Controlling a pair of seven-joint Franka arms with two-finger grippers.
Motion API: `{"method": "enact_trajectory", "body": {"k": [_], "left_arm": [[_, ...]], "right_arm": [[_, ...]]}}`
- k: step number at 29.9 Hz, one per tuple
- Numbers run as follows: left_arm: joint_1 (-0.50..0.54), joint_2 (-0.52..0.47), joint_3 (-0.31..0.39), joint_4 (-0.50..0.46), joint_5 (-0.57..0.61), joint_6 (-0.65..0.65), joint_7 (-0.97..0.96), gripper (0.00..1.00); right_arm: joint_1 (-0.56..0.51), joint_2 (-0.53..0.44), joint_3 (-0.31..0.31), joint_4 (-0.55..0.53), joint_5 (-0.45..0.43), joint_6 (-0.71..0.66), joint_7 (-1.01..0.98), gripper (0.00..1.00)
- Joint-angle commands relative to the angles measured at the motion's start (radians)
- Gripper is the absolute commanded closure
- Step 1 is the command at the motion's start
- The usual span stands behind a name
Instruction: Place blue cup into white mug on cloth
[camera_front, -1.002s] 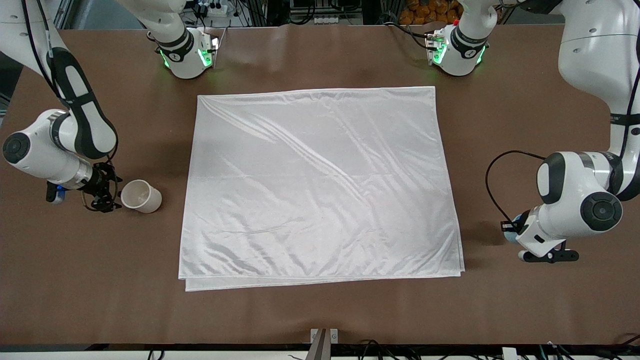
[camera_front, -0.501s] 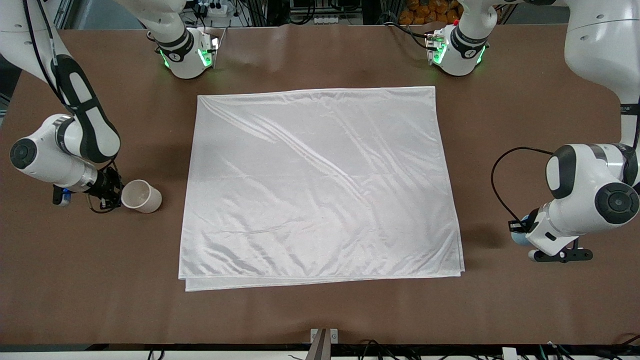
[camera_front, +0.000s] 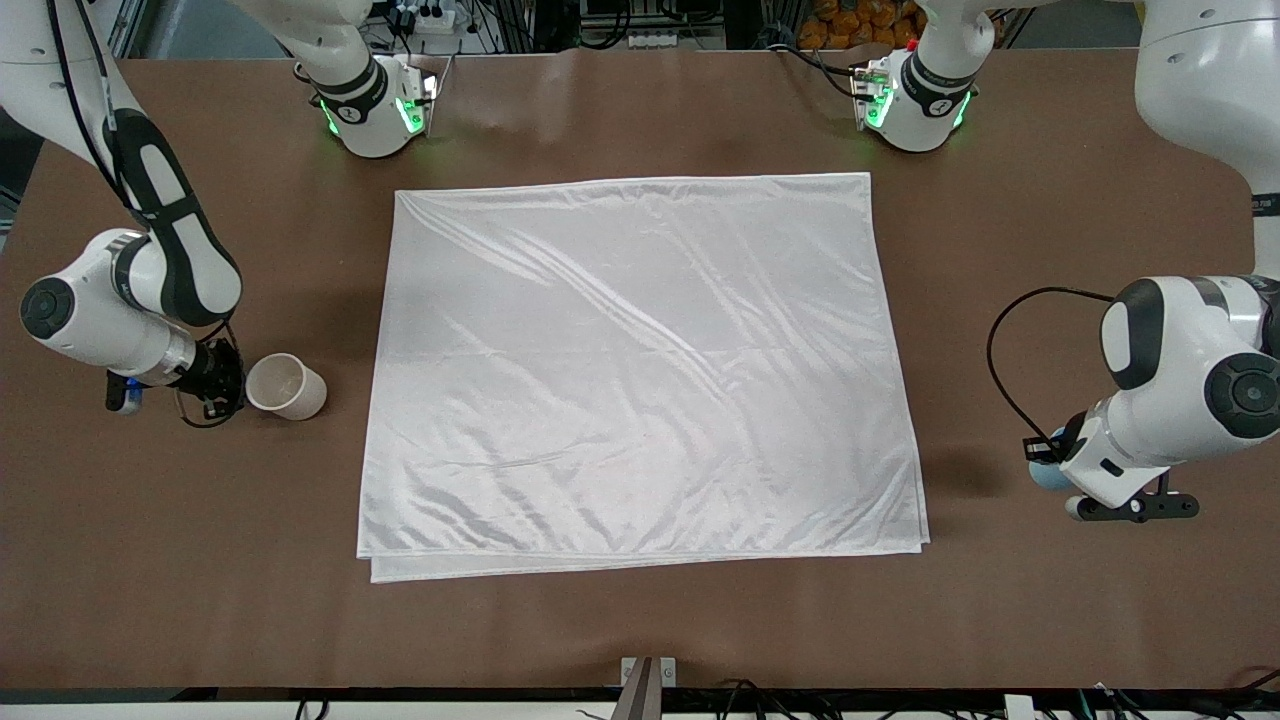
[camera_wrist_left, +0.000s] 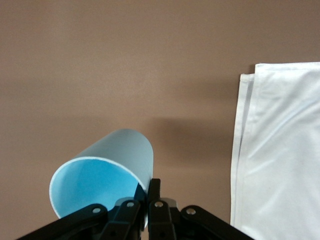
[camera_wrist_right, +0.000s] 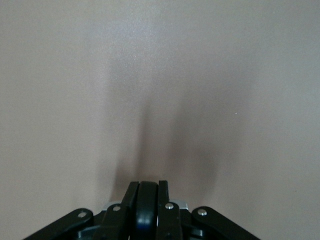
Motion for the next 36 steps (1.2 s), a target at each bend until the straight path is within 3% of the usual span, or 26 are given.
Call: {"method": "enact_trajectory", "body": {"k": [1,20,36], "left_arm": [[-0.015,-0.06,-0.006,-0.013,0.017,-0.079,-0.026,1.0],[-0.018,-0.085,-0.044,-0.013,0.008,-0.119,-0.069,1.0],[-0.026,-0.082,-0.047,-0.013,0.008,-0.121,-0.126,1.0]], "right_arm": [[0.008,-0.007,0.001,0.007,0.0,-0.009,-0.024,1.0],[0.064,-0.139,0.005,0.011,0.003,-0.109,-0.038,1.0],[0.32,-0.187,0.019,0.016,0.02,-0.158,0.089,1.0]]}}
